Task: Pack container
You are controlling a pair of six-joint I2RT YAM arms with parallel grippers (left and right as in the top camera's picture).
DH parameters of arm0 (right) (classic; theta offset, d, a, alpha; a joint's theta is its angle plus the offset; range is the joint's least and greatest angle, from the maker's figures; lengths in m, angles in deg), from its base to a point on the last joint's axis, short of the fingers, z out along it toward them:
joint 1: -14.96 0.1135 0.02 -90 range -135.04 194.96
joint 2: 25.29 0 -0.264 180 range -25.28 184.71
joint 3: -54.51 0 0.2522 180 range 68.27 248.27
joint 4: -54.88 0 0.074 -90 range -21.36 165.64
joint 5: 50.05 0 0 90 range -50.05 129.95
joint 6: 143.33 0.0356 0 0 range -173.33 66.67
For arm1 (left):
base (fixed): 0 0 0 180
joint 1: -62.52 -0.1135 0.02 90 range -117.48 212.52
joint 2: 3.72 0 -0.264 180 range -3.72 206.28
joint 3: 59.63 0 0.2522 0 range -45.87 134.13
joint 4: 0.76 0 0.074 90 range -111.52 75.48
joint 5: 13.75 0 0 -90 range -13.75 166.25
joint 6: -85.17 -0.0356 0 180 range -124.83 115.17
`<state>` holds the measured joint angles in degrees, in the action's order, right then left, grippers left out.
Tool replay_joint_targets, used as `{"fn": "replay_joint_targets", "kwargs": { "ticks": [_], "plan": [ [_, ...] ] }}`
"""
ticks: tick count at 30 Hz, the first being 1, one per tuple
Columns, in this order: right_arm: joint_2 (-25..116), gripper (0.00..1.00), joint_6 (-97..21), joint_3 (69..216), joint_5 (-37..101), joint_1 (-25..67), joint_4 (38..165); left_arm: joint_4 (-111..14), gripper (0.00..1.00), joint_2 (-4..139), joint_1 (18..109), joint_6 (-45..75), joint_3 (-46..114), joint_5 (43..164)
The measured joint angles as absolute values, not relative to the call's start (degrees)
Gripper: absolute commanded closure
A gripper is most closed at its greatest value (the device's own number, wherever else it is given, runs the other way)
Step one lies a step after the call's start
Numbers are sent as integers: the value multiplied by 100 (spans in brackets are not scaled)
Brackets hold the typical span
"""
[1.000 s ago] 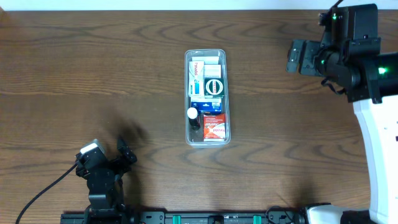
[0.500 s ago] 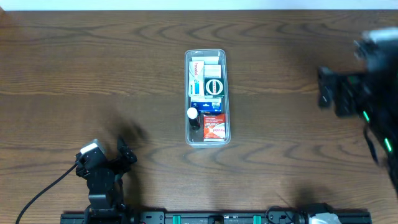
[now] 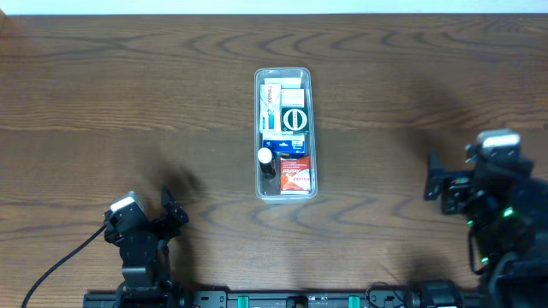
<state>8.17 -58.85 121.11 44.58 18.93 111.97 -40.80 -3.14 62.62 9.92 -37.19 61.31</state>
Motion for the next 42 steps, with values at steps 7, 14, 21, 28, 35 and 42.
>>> {"fn": "replay_joint_targets", "kwargs": {
  "ticks": [7,14,21,28,35,42],
  "plan": [
    [-930,1,-5885,10013,4239,1877,10140,-4078,2,-314,6262,992,-3719,6129],
    [-2320,1,-5878,8896,4149,1877,9991,-4083,2,-314,6262,992,-3719,6129],
    [-2460,1,-5876,8332,4117,1877,9748,-4083,2,-314,6262,992,-3719,6129],
    [-2460,1,-5876,7595,4082,1877,9267,-4083,2,-314,6262,992,-3719,6129],
    [-2460,1,-5876,7527,4080,1877,9149,-4083,2,-314,6262,992,-3719,6129],
    [-2460,1,-5876,7527,4080,1877,9149,-4083,2,-314,6262,992,-3719,6129]
  ]
}}
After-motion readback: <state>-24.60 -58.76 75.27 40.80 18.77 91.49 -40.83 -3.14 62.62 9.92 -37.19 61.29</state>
